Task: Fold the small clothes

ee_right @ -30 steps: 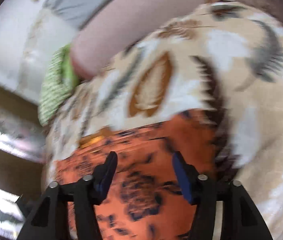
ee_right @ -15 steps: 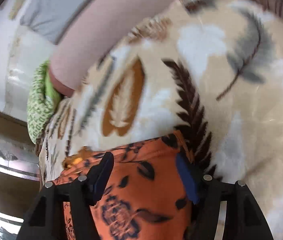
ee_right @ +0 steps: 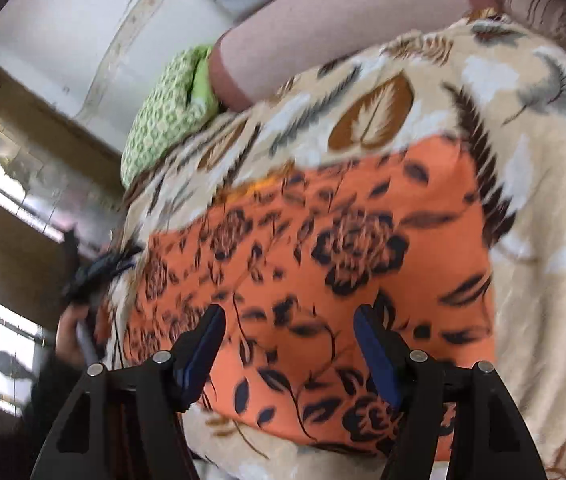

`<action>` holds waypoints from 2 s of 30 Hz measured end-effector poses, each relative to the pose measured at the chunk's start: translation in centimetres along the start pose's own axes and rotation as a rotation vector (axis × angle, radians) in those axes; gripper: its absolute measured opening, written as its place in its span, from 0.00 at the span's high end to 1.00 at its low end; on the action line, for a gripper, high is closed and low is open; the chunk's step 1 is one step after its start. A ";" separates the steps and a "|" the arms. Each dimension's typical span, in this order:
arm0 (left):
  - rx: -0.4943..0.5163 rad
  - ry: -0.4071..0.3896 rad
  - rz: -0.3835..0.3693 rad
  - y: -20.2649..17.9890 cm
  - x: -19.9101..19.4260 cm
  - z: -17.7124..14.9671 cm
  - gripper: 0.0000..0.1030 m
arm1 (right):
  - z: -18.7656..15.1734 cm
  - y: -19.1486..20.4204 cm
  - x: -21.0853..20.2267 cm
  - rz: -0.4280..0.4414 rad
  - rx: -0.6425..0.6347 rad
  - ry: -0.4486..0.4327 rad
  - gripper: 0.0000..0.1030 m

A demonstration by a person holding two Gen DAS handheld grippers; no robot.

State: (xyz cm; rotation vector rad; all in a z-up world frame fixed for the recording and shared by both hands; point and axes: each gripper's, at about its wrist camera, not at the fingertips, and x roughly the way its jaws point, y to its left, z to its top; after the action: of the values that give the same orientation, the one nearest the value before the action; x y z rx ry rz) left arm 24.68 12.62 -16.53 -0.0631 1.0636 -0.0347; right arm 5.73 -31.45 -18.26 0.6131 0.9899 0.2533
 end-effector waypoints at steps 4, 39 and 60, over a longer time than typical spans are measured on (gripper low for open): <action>-0.074 0.041 0.028 1.5 1.4 0.1 0.26 | 0.0 -3.7 0.2 0.041 0.190 -0.019 0.33; -0.061 0.046 0.029 0.7 -7.8 -15.9 0.26 | -5.7 -6.2 -4.1 -0.041 0.315 -0.048 0.28; -0.019 0.043 0.131 0.7 -9.3 -17.3 0.25 | -6.8 -4.0 -5.8 0.016 0.227 -0.129 0.27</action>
State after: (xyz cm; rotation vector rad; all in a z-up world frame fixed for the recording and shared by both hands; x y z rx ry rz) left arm 5.07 13.22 -16.87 -0.0096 1.1095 0.0929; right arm -3.36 -34.88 -19.29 0.8341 0.8959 0.1142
